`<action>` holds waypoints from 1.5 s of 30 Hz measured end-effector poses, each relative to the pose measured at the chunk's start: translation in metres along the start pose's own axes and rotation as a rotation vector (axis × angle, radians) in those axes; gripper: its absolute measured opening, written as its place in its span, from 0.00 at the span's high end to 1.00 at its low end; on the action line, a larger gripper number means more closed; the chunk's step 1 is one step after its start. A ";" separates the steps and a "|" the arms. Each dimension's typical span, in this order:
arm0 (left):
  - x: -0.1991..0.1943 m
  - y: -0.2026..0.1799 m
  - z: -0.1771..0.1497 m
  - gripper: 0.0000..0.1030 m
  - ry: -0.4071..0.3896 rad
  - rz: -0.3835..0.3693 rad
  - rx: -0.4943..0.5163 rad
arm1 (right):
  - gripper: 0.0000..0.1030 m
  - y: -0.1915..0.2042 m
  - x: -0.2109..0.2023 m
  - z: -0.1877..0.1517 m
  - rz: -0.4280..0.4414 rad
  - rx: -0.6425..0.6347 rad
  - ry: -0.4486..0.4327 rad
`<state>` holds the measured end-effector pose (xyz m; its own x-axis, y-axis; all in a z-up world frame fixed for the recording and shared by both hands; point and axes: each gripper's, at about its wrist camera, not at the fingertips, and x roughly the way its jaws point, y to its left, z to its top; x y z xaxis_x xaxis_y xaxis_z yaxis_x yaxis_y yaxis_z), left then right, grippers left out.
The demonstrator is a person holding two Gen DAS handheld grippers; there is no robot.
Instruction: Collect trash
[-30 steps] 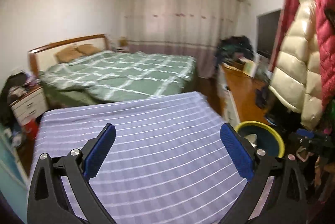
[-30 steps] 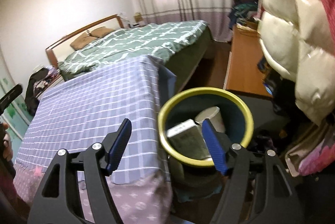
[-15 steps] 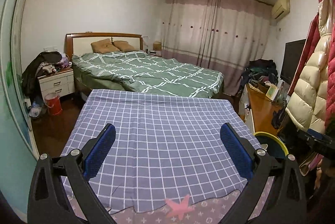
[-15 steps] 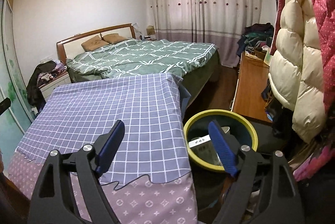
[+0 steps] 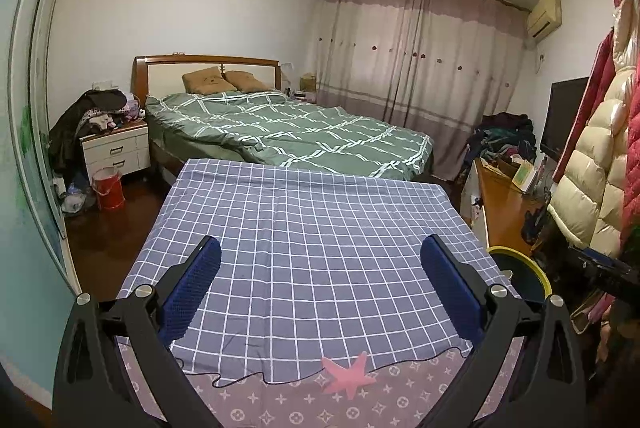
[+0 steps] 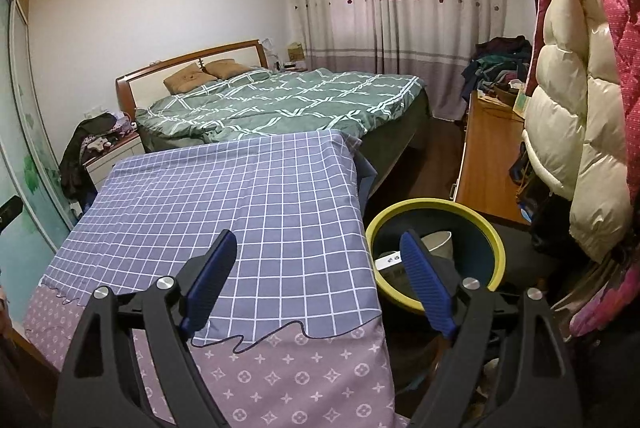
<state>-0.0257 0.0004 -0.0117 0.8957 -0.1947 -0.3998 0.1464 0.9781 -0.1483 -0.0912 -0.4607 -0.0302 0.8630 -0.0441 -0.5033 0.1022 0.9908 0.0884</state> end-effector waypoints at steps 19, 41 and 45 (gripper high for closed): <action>0.002 -0.004 0.002 0.05 0.002 0.021 0.013 | 0.22 -0.002 0.002 0.000 0.004 0.005 -0.002; 0.010 -0.009 -0.001 0.05 0.013 0.017 0.013 | 0.22 -0.003 0.006 -0.002 0.017 0.010 0.008; 0.011 -0.011 -0.001 0.05 0.015 0.014 0.015 | 0.22 -0.003 0.006 -0.002 0.019 0.010 0.006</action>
<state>-0.0181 -0.0122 -0.0155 0.8911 -0.1823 -0.4156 0.1406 0.9816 -0.1292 -0.0877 -0.4632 -0.0353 0.8618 -0.0247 -0.5066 0.0908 0.9902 0.1062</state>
